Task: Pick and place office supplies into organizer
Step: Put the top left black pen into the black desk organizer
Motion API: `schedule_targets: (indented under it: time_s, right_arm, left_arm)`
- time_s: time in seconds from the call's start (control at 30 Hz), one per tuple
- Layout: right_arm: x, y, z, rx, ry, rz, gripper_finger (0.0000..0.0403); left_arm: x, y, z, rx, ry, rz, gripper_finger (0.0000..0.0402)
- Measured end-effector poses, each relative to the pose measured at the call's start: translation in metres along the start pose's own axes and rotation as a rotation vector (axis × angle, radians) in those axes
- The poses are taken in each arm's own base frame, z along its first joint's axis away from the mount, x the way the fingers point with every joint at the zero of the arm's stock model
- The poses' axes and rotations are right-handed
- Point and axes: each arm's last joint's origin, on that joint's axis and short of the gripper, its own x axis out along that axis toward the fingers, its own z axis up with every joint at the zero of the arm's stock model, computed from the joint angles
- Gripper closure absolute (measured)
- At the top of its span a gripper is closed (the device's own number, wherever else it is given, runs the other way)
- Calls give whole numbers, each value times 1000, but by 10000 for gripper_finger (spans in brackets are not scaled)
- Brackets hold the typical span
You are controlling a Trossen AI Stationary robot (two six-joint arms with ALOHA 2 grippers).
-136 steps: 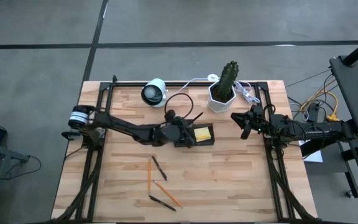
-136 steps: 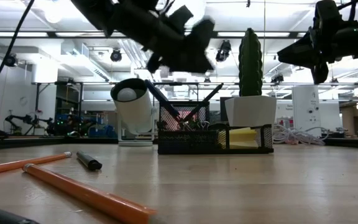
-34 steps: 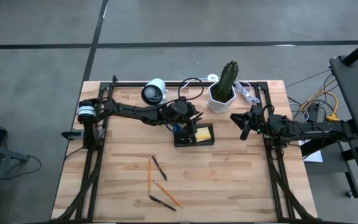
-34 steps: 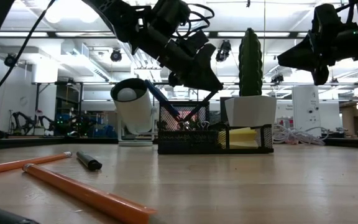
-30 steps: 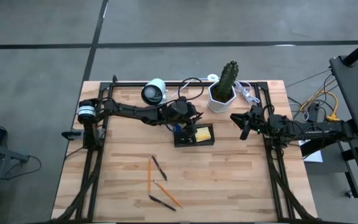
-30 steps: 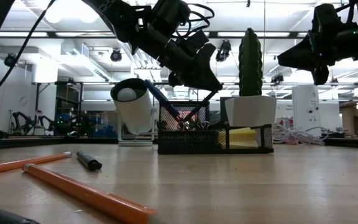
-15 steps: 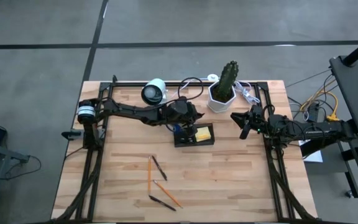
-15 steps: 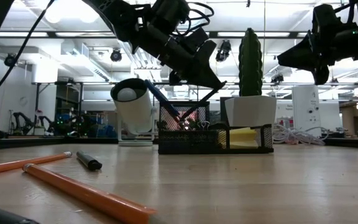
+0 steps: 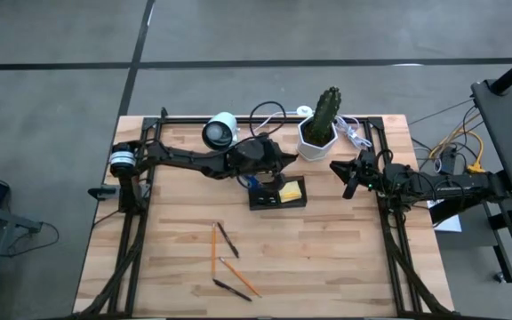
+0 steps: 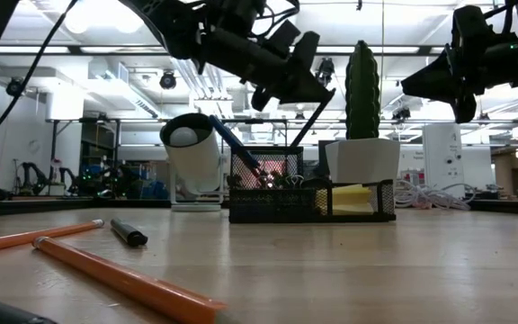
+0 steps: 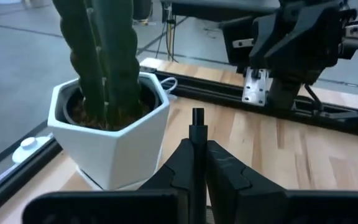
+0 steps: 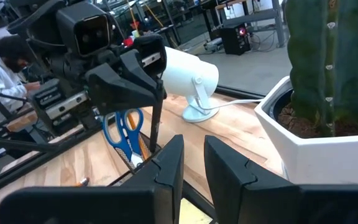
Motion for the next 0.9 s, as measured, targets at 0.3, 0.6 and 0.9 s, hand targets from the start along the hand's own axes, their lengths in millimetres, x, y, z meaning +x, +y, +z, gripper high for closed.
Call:
schedule_targets:
  time_s: [0.3, 0.6, 0.9]
  right_arm:
    - [0, 0, 0, 3, 2, -1, 349]
    - [0, 0, 0, 3, 3, -2, 349]
    - [0, 0, 0, 10, 2, -2, 349]
  left_arm:
    - [-9, -7, 0, -26, -147, 10, 395]
    - [-24, -4, -19, -29, -157, 35, 395]
    - [-33, 0, -40, -38, -186, 45, 395]
